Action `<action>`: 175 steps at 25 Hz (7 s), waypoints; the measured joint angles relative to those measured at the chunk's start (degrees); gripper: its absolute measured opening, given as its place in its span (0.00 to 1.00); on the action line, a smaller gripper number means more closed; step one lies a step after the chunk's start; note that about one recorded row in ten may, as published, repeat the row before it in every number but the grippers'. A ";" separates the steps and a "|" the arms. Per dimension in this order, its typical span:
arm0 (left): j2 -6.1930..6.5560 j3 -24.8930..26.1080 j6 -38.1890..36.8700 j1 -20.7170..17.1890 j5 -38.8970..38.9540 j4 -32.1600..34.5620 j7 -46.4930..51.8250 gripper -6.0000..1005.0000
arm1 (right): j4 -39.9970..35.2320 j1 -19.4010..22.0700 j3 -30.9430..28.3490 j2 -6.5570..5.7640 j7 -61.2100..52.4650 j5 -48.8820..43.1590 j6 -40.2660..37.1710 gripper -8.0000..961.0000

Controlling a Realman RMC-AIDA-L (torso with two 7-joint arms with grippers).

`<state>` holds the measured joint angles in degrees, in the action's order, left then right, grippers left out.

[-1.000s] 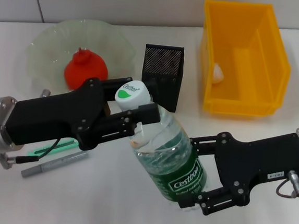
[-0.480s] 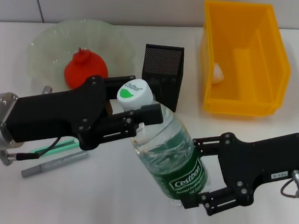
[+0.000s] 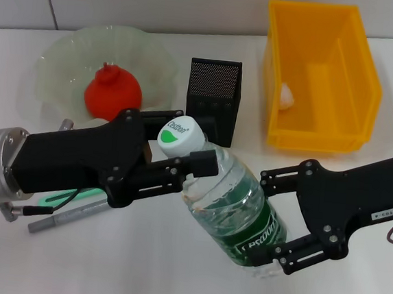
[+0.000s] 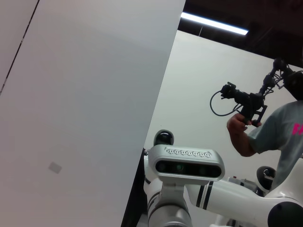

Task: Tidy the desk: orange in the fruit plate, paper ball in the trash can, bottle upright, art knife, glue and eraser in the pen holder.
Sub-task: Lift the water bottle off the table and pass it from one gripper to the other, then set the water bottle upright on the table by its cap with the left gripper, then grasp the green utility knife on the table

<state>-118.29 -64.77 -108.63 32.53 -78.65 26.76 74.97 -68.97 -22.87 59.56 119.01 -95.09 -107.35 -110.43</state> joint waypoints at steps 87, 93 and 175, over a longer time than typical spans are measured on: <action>0.29 16.16 18.58 -13.81 0.15 7.40 -17.65 0.45 | 18.37 6.26 -10.37 0.20 20.68 2.33 -0.15 0.82; -0.05 18.81 21.20 -14.41 0.34 5.60 -20.92 0.45 | 18.43 5.97 -10.35 0.29 20.70 2.33 -0.14 0.82; -0.30 17.10 1.39 -22.24 -3.59 3.37 -28.47 0.81 | 21.37 5.86 -14.77 -0.09 24.39 -0.64 3.30 0.81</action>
<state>-118.59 -47.67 -107.23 10.29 -82.24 30.12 46.51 -47.61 -17.01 44.79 118.91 -70.70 -107.99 -107.13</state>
